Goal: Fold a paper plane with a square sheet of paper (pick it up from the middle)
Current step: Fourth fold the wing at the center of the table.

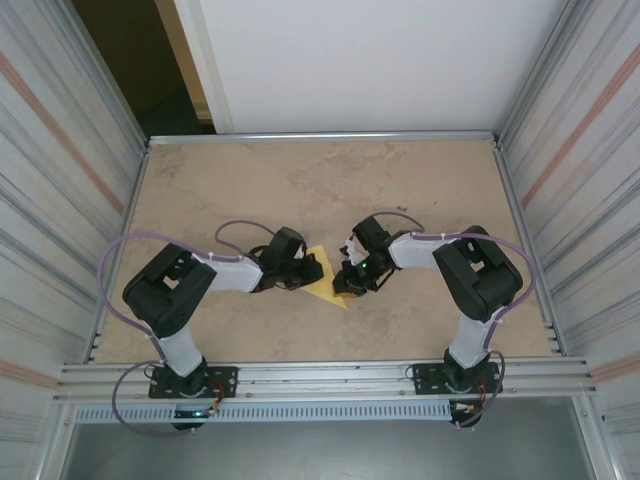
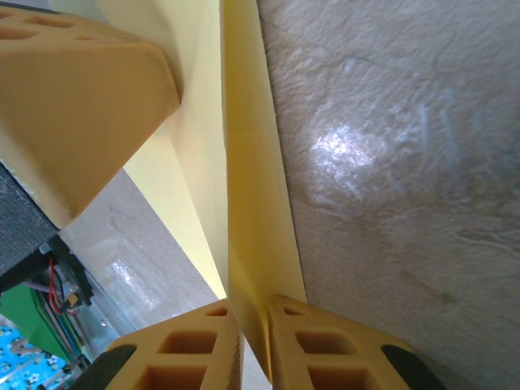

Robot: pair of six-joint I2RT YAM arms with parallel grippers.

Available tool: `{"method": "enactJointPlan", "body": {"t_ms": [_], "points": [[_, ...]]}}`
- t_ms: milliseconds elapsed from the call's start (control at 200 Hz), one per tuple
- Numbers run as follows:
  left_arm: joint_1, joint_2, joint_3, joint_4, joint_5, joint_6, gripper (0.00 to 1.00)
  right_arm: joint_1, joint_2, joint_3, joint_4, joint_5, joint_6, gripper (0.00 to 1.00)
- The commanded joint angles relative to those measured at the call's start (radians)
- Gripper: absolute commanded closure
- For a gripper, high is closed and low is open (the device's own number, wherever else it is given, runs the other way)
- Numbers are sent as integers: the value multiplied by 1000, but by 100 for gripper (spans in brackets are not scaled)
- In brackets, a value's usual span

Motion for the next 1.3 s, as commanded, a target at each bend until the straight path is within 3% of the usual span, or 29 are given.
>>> {"method": "enactJointPlan", "body": {"t_ms": [0,316,581,897,1127,1298], "points": [[22,-26,-31,-50,-59,-2,90,11,96,-42,-49,191,22,83],[-7,-133,-57,49,5,48,87,11,104,-35,-49,183,22,85],[-40,-76,-90,151,66,26,88,11,114,-30,-50,178,18,85],[-41,-8,-49,135,103,25,89,11,110,-25,-51,175,16,83],[-38,-4,-37,42,27,6,90,11,65,-23,-52,159,18,75],[-27,0,-48,22,13,-7,90,5,-51,-30,-50,142,30,66]]}}
